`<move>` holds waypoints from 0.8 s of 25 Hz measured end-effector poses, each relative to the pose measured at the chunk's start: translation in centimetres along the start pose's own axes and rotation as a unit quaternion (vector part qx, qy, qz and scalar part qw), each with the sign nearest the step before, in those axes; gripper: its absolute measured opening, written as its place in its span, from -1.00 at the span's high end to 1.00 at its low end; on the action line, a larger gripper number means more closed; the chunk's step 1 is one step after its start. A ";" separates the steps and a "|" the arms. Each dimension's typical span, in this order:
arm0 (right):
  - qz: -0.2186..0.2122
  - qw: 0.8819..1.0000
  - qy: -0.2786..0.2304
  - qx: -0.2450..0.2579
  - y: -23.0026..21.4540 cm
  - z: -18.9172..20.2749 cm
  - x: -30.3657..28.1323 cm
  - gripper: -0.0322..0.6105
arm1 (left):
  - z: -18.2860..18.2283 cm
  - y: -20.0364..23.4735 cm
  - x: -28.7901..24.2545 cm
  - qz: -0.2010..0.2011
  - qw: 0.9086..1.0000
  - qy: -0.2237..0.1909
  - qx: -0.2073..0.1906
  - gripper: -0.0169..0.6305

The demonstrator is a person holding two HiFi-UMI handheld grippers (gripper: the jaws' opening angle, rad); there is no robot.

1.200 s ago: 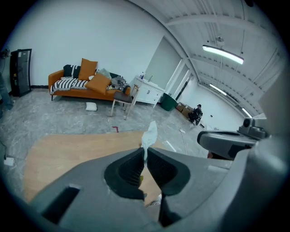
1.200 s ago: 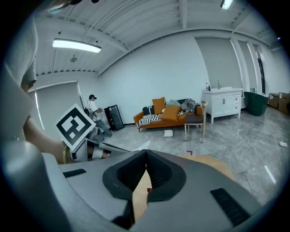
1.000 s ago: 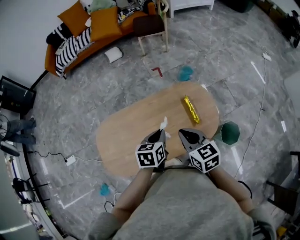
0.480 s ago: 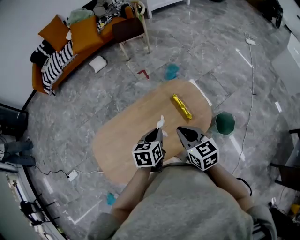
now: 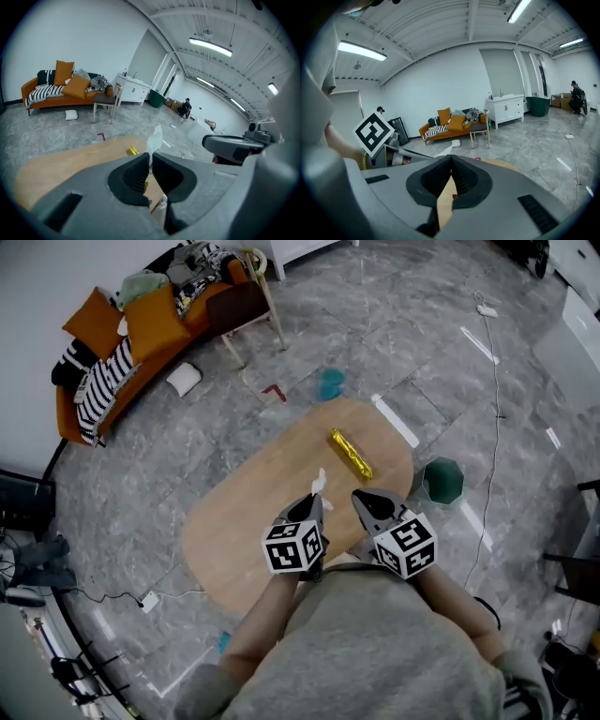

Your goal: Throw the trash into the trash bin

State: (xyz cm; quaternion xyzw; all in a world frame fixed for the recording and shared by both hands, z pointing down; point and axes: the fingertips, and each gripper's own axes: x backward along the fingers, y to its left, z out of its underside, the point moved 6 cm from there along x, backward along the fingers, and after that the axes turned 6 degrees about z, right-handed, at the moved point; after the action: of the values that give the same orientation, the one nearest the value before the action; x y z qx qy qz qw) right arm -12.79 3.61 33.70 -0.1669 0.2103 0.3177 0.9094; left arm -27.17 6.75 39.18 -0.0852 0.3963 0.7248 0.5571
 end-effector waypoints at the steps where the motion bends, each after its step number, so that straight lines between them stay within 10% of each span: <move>1: 0.000 1.000 -0.001 0.000 -0.5 0.0 0.2 0.87 | -0.1 -0.4 -0.4 -0.001 1.000 -0.001 -0.001 0.85; 20: 0.013 1.000 -0.006 -0.017 -12.7 -0.3 6.2 0.87 | -1.2 -10.6 -8.5 0.003 1.000 -0.001 -0.004 0.85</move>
State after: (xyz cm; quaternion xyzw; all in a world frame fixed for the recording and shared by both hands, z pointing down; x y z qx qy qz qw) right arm -0.23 -2.80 32.61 -0.1780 0.2009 0.3338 0.9036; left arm -15.16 0.34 38.03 -0.0855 0.3926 0.7283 0.5551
